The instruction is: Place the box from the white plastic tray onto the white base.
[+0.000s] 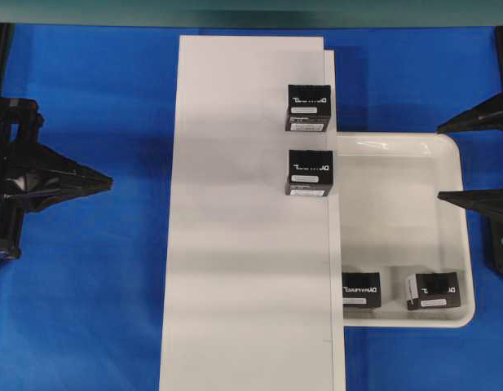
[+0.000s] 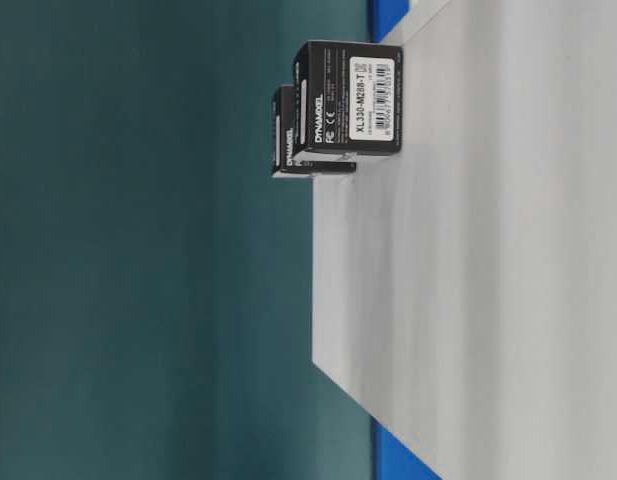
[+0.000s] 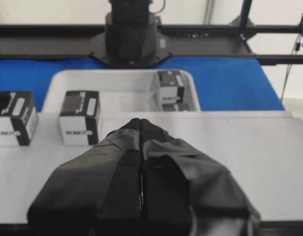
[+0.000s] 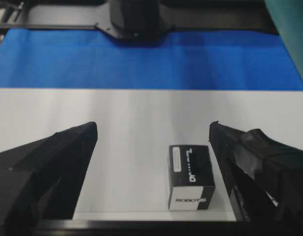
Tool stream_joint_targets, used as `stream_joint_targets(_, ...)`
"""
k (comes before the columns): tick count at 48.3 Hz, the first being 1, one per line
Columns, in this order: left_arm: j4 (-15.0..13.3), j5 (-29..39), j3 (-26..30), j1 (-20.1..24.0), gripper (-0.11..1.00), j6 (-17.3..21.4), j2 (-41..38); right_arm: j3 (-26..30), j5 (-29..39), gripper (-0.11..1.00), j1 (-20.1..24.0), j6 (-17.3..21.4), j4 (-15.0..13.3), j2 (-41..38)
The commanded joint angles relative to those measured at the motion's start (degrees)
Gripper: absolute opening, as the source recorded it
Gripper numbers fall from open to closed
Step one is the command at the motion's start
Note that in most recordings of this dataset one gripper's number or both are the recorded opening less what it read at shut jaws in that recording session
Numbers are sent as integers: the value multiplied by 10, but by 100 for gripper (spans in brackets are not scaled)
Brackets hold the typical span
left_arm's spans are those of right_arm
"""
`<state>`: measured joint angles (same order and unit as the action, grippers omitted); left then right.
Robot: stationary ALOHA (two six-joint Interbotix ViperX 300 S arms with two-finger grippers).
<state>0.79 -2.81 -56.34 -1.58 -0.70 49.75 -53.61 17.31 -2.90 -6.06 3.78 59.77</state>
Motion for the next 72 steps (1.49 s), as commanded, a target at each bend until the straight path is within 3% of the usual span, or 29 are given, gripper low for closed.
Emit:
stream_joint_targets(1,1,-5,12,-1,-7,-1,-2,4,-6,98,1,0,2,-3)
stream_joint_targets(46,2,-7,12,-1,-7,-1,-1,0,-15,98,1,1,1,-8)
stream_joint_targets(72,1,-8,11,-1,-7,-1,-2,-4,-14,98,1,21,1,-8)
